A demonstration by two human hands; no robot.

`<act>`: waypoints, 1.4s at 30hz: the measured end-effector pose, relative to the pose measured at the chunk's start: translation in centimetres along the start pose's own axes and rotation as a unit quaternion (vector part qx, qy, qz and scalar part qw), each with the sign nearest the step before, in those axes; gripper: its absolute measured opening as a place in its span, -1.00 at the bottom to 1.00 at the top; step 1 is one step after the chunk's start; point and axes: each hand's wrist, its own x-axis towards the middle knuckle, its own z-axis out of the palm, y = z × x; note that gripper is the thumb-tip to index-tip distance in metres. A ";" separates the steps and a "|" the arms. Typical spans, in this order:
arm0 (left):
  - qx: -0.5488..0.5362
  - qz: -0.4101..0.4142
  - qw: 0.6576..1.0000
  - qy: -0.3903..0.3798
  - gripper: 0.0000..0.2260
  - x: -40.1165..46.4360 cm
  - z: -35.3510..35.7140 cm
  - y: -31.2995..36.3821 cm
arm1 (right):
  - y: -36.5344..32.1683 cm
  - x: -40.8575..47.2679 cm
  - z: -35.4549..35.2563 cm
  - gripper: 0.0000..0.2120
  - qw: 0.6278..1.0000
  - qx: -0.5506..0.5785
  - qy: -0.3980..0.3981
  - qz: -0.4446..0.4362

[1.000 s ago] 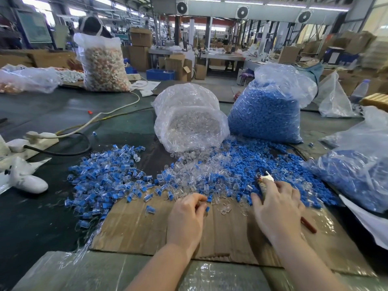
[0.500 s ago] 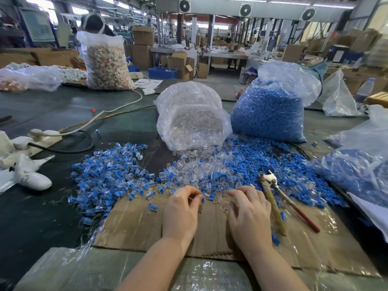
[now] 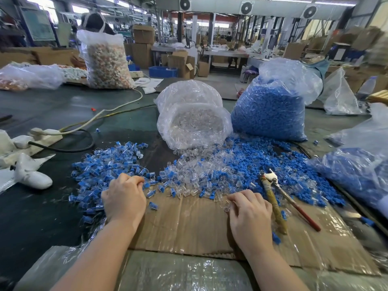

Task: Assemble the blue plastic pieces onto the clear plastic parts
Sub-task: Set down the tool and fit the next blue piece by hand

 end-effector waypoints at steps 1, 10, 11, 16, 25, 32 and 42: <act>0.007 -0.005 1.000 -0.005 -0.80 0.0 0.0 -0.1 | 0.0 0.0 0.0 -0.84 1.000 -0.002 -0.002 0.001; -0.011 0.021 1.000 0.010 -0.82 -0.7 0.4 1.9 | 0.0 0.0 0.2 -0.85 1.000 -0.008 -0.009 0.008; -0.035 0.038 0.999 0.005 -0.84 -1.0 0.6 2.5 | 0.1 0.0 0.2 -0.86 1.000 -0.008 -0.010 0.010; -0.139 0.136 0.978 -0.068 -0.86 -3.1 1.9 5.9 | 0.1 0.0 0.3 -0.87 1.000 -0.009 -0.013 0.017; -0.190 0.198 0.953 -0.127 -0.85 -5.6 3.6 9.1 | 0.1 -0.1 0.1 -0.97 1.000 -0.012 0.016 0.006; -0.233 0.214 0.939 -0.134 -0.86 -6.5 3.6 9.1 | 0.3 -0.1 0.3 -0.90 1.000 -0.021 -0.003 -0.014; -0.262 0.205 0.928 -0.170 -0.87 -6.6 3.1 9.1 | 0.4 0.1 0.2 -0.85 0.995 0.047 -0.068 -0.057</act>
